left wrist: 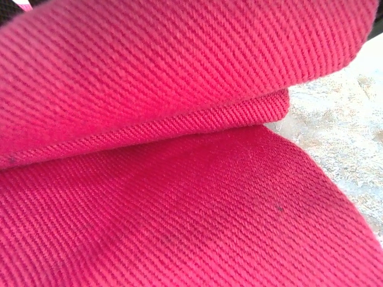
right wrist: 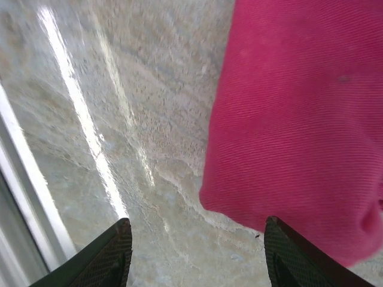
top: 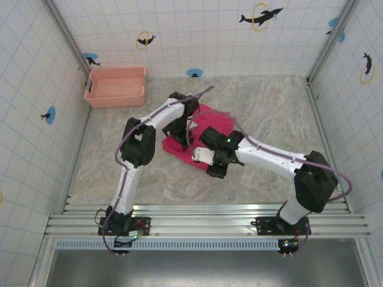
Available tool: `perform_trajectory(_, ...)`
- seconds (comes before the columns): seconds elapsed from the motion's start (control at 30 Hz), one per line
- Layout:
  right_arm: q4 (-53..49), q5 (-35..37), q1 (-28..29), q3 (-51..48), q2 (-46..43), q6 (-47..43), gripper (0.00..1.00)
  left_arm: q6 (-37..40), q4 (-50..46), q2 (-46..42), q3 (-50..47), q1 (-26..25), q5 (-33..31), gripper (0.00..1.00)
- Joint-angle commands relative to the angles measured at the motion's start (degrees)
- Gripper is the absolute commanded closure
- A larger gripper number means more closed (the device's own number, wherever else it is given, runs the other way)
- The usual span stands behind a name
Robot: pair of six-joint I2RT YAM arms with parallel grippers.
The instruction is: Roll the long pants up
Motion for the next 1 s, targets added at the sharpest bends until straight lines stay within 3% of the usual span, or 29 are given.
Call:
perform_trajectory(0.0, 8.3, 9.8, 3.6, -3.5, 0.7, -1.7, 0.39, 0.5, 1.7, 2.4, 0.3, 0.6, -1.0, 0.03)
perform_trajectory(0.3, 18.4, 20.2, 5.0, -4.8, 10.7, -6.0, 0.38, 0.8, 1.9, 1.7, -1.4, 0.6, -1.0, 0.03)
perform_trajectory(0.33, 19.1, 22.2, 5.1, -4.2, 12.0, -5.7, 0.29, 0.7, 1.8, 1.8, -1.6, 0.6, -1.0, 0.03)
perform_trajectory(0.57, 16.5, 22.8, 2.0, 4.6, 22.2, -6.4, 0.31, 1.8, 1.8, -0.5, -2.6, 0.5, -1.3, 0.03)
perform_trajectory(0.7, 11.1, 15.7, -1.8, 10.5, 25.0, -6.1, 0.64, 2.4, 1.7, -0.5, -2.7, 0.5, -1.1, 0.03)
perform_trajectory(0.83, 8.9, 8.5, -3.8, 11.4, 24.4, -7.1, 0.86, 3.3, 1.8, -1.1, -3.2, 0.7, -0.9, 0.03)
perform_trajectory(0.97, 7.5, 1.9, -4.8, 10.5, 22.8, -7.3, 0.91, 4.0, 2.0, -1.9, -4.0, 1.1, -0.1, 0.03)
